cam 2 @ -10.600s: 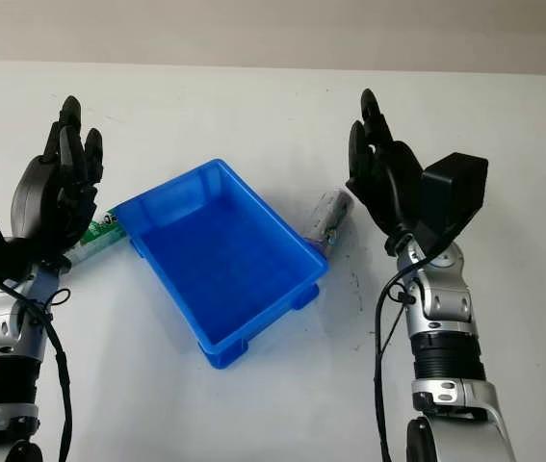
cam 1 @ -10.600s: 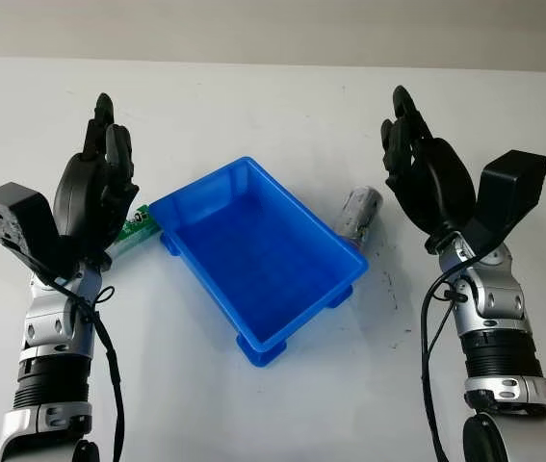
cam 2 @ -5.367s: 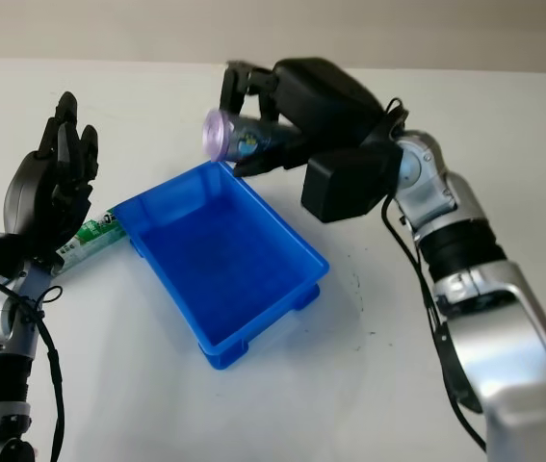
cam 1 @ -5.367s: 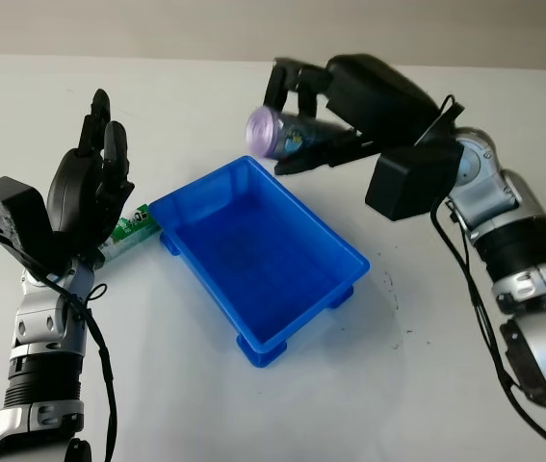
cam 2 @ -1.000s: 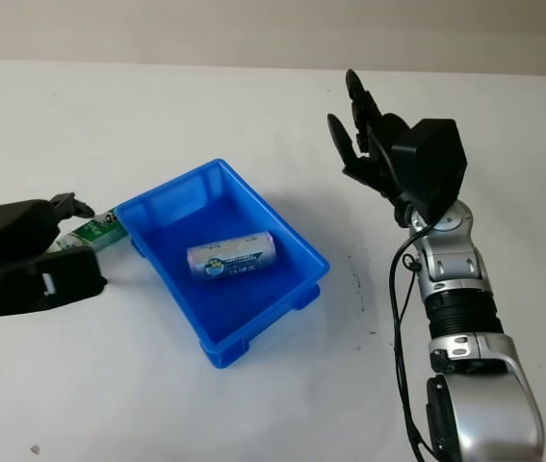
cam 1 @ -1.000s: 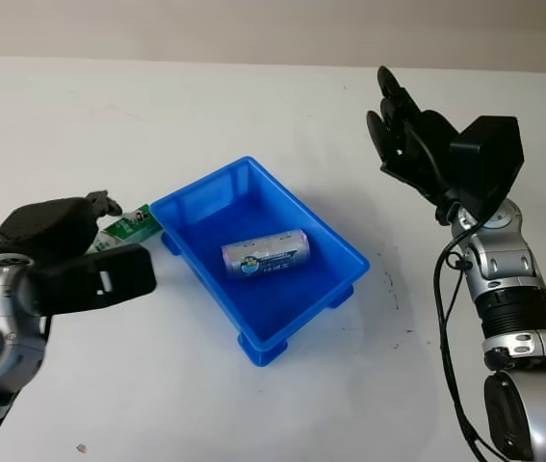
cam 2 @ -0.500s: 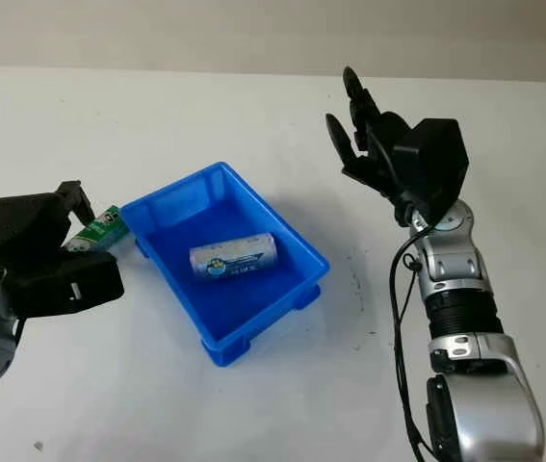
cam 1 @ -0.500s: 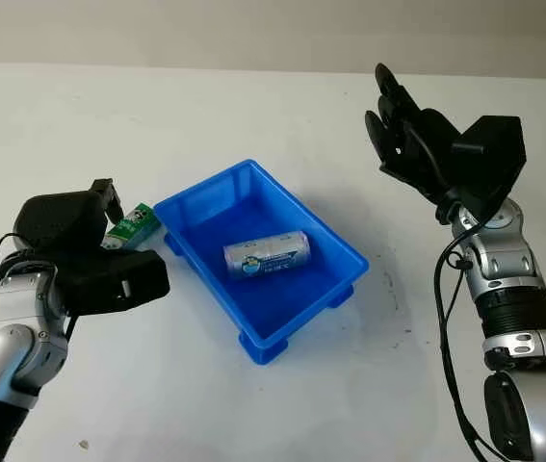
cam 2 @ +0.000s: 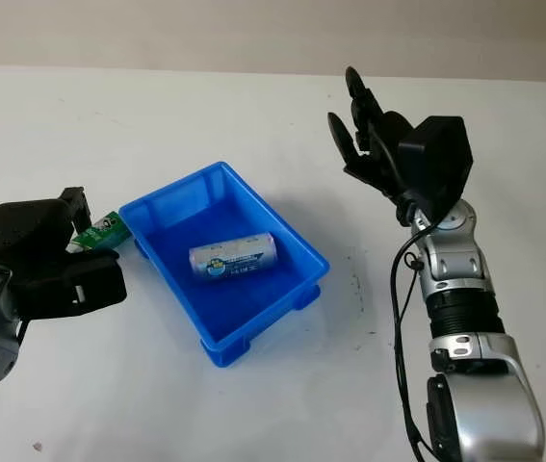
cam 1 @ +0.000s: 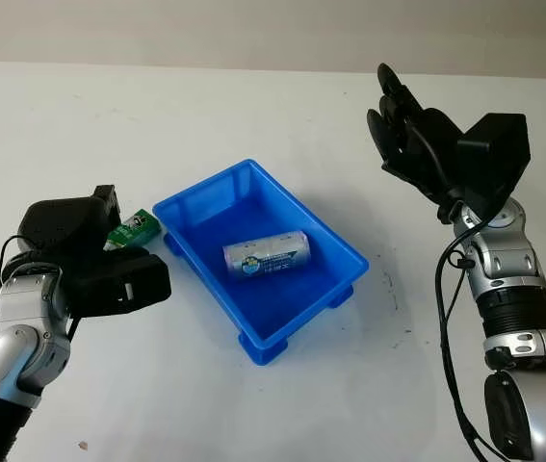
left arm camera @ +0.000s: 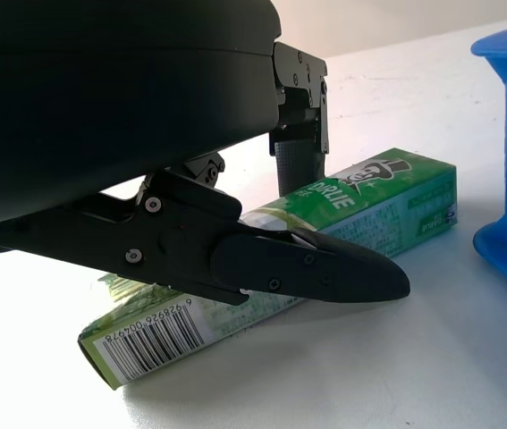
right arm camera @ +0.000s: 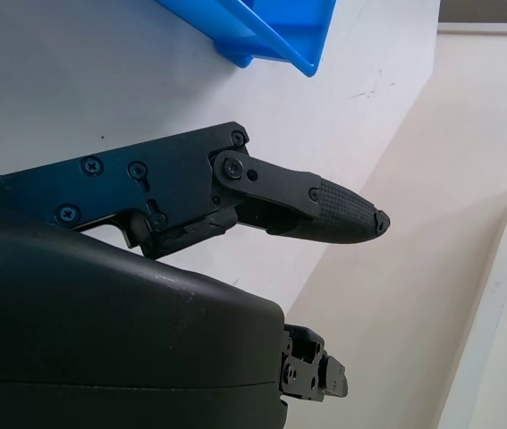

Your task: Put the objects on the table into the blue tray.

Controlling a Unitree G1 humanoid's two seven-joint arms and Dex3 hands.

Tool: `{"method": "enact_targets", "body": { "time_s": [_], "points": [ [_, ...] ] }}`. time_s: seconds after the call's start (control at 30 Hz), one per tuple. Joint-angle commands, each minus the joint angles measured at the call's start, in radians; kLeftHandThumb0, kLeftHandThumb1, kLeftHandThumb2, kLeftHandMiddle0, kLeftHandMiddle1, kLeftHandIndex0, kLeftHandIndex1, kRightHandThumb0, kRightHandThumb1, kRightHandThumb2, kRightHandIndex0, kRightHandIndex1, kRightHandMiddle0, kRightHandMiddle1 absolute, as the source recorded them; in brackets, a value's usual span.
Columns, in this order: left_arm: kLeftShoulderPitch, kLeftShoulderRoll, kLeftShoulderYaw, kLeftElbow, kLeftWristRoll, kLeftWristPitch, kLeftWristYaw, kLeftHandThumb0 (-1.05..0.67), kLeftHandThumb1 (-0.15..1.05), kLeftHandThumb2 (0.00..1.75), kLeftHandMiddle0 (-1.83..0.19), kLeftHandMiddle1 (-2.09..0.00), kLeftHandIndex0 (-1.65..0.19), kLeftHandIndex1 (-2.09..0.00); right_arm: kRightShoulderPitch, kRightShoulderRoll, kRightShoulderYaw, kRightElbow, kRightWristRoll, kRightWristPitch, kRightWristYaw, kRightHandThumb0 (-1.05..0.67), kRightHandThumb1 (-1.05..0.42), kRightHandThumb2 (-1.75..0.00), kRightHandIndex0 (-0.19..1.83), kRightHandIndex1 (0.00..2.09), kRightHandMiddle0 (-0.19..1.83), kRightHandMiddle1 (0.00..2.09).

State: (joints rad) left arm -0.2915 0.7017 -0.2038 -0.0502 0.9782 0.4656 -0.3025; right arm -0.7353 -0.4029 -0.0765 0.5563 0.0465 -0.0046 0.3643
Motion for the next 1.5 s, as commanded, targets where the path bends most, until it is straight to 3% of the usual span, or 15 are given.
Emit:
{"method": "enact_targets", "body": {
  "time_s": [0.0, 0.1, 0.23, 0.37, 0.4, 0.43, 0.47, 0.53, 0.67, 0.93, 1.03, 1.13, 1.2, 1.27, 1.47],
  "points": [
    [-0.003, 0.009, -0.006, 0.012, 0.014, -0.007, -0.003, -0.41, 1.05, 0.16, -0.74, -2.09, -0.03, -1.87, -0.017, -0.004, -0.004, -0.01, 0.002, -0.003, 0.002, -0.58, -1.05, -0.64, -0.19, 0.0, -0.19, 0.0],
    [-0.004, 0.01, 0.019, 0.025, -0.001, -0.035, 0.036, -0.39, 1.05, 0.12, -0.76, -2.09, -0.06, -1.79, -0.014, -0.003, -0.004, -0.019, 0.002, 0.002, 0.001, -0.58, -1.05, -0.64, -0.19, 0.0, -0.19, 0.0],
    [-0.049, 0.022, 0.023, 0.032, 0.024, -0.01, -0.002, -0.39, 1.05, 0.13, -0.78, -2.09, -0.06, -1.74, -0.012, -0.004, -0.003, -0.015, 0.0, -0.009, 0.006, -0.57, -1.05, -0.64, -0.19, 0.0, -0.19, 0.0],
    [-0.078, 0.055, 0.028, 0.024, 0.06, -0.027, -0.001, -0.4, 1.05, 0.11, -0.66, -2.09, 0.0, -1.28, -0.012, -0.003, -0.005, -0.007, 0.005, -0.021, 0.016, -0.57, -1.05, -0.65, -0.19, 0.0, -0.19, 0.0],
    [-0.086, 0.065, 0.036, 0.02, 0.061, -0.035, 0.005, -0.4, 1.05, 0.12, -0.66, -2.09, -0.01, -1.42, -0.012, -0.003, -0.005, -0.006, 0.005, -0.023, 0.018, -0.57, -1.05, -0.65, -0.19, 0.0, -0.19, 0.0],
    [-0.098, 0.073, 0.043, 0.018, 0.059, -0.038, -0.001, -0.4, 1.05, 0.11, -0.68, -2.09, 0.01, -1.75, -0.011, -0.004, -0.004, -0.006, 0.002, -0.024, 0.018, -0.56, -1.05, -0.66, -0.19, 0.0, -0.19, 0.0],
    [-0.112, 0.08, 0.05, 0.018, 0.056, -0.04, -0.011, -0.39, 1.05, 0.12, -0.69, -2.09, 0.0, -1.92, -0.01, -0.004, -0.004, -0.006, 0.002, -0.025, 0.019, -0.56, -1.05, -0.66, -0.19, 0.0, -0.19, 0.0],
    [-0.136, 0.103, 0.06, 0.026, 0.051, -0.06, -0.016, -0.39, 1.05, 0.16, -0.72, -2.09, -0.05, -2.06, -0.006, -0.004, -0.003, -0.012, -0.003, -0.025, 0.014, -0.56, -1.05, -0.66, -0.19, 0.0, -0.19, 0.0],
    [-0.171, 0.142, 0.081, 0.05, 0.048, -0.11, 0.018, -0.4, 1.05, 0.16, -0.76, -2.09, -0.08, -2.08, -0.002, -0.004, -0.002, -0.008, -0.006, -0.043, 0.014, -0.55, -1.05, -0.66, -0.19, 0.0, -0.19, 0.0],
    [-0.238, 0.158, 0.117, 0.061, 0.049, -0.098, 0.013, -0.41, 1.05, 0.14, -0.54, -2.09, -0.17, -1.72, -0.002, -0.004, 0.0, 0.002, -0.011, -0.052, 0.013, -0.56, -1.05, -0.65, -0.19, 0.0, -0.19, 0.0],
    [-0.264, 0.158, 0.128, 0.051, 0.048, -0.111, 0.047, -0.42, 1.05, 0.12, -0.55, -2.09, -0.24, -1.73, -0.005, -0.005, 0.0, 0.009, -0.014, -0.049, 0.012, -0.57, -1.05, -0.65, -0.19, 0.0, -0.19, 0.0],
    [-0.289, 0.147, 0.138, 0.023, 0.04, -0.131, 0.086, -0.41, 1.05, 0.15, -0.62, -1.82, -0.35, -1.56, -0.006, -0.005, 0.002, 0.012, -0.019, -0.049, 0.011, -0.58, -1.05, -0.65, -0.19, 0.0, -0.19, 0.0],
    [-0.299, 0.131, 0.147, -0.001, 0.021, -0.162, 0.14, -0.42, 1.05, 0.18, -0.67, -1.8, -0.4, -1.63, -0.005, -0.005, 0.003, 0.011, -0.023, -0.046, 0.009, -0.58, -1.05, -0.65, -0.19, 0.0, -0.19, 0.0],
    [-0.306, 0.111, 0.151, -0.022, -0.001, -0.201, 0.198, -0.42, 1.05, 0.2, -0.77, -2.03, -0.33, -2.0, -0.004, -0.005, 0.006, 0.009, -0.029, -0.049, 0.008, -0.58, -1.05, -0.65, -0.19, 0.0, -0.19, 0.0],
    [-0.319, 0.049, 0.146, -0.095, -0.093, -0.335, 0.274, -0.4, 1.05, 0.24, -0.97, -2.09, -0.38, -2.08, -0.003, -0.005, 0.007, 0.01, -0.039, -0.055, 0.005, -0.57, -1.05, -0.65, -0.19, 0.0, -0.19, 0.0]
  ]
}}
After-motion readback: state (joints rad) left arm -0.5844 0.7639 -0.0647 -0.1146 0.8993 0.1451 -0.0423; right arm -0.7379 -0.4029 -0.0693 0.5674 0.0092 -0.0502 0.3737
